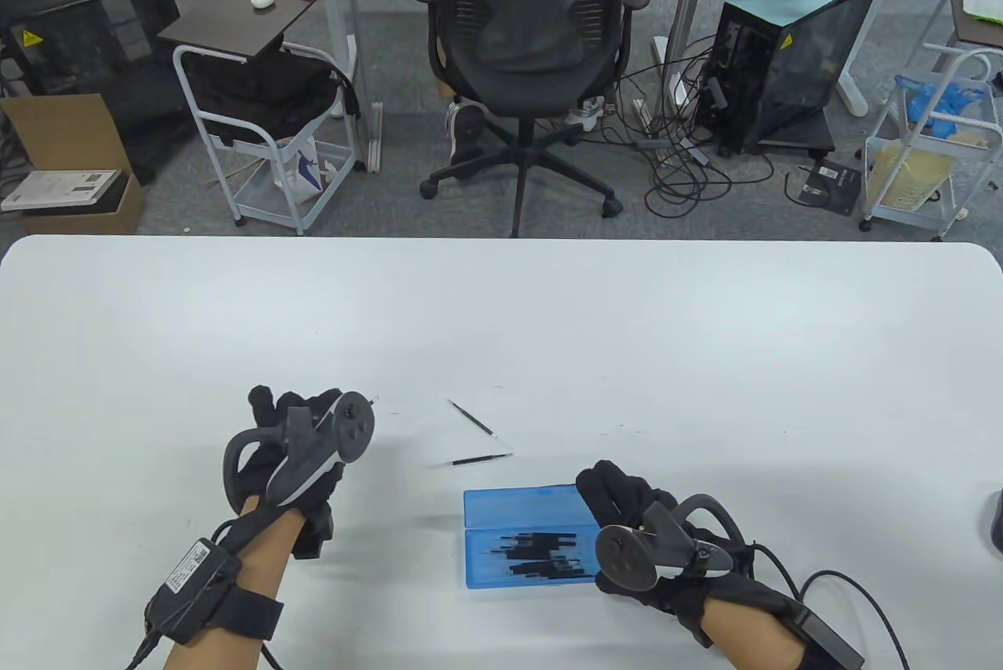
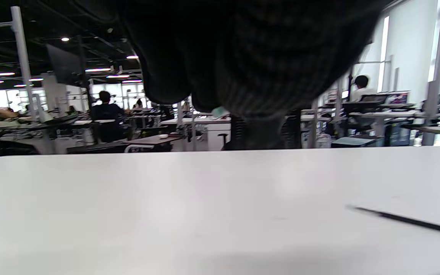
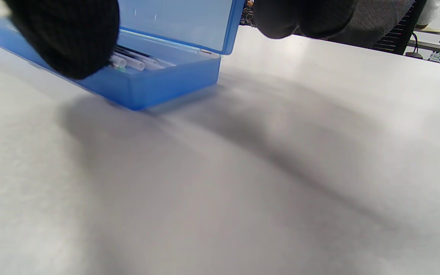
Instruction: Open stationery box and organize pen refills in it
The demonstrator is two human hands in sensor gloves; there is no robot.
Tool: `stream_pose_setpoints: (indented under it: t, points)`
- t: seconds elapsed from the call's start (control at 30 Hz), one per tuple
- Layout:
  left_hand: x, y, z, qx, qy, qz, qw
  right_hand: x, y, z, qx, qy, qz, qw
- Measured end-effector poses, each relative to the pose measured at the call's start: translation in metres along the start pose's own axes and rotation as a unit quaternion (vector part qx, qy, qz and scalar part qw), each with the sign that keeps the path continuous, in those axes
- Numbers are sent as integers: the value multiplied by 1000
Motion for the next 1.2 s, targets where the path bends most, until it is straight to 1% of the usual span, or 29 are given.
stream_pose_setpoints:
  t: [0.1,0.2,0.23,0.27,0.33,0.4,0.53,0.63,0.83,0.9,1.07,1.2]
  points:
    - [24,-38,-16,-3,-26,70,997,0,0,0,1,0,0,1000]
    - [51,-74,-23,-9,-43,134,990,0,0,0,1,0,0,1000]
    - [57,-82,-23,-9,-45,150,988,0,0,0,1,0,0,1000]
    - [65,-92,-23,-8,-52,175,983,0,0,0,1,0,0,1000]
    - [82,-114,-18,-23,-44,214,976,0,0,0,0,0,0,1000]
    - [94,-130,-13,-29,-49,250,967,0,0,0,0,0,-1,1000]
    - [112,-156,3,-51,-39,288,955,0,0,0,0,-1,0,1000]
    - [118,-169,14,-61,-33,309,949,0,0,0,0,-1,-1,1000]
    - [117,-183,36,-76,-11,317,945,0,0,0,-1,-1,-1,1000]
    - [119,-187,42,-84,-11,322,943,0,0,0,-1,-1,-1,1000]
    - [118,-194,51,-95,-5,323,942,0,0,0,0,-1,-1,1000]
    - [117,-196,53,-100,-6,326,940,0,0,0,0,-2,-2,1000]
Point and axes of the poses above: the tracker on the back of each hand, its own y axis roughly to the little-finger side, its own x axis roughly from the fingertips to the wrist, z = x × y, the point moved 3 cm from there along -x, roughly from the wrist to the fingertips, and after that the axes turned 2 degrees about -z, right-handed, at the moved point
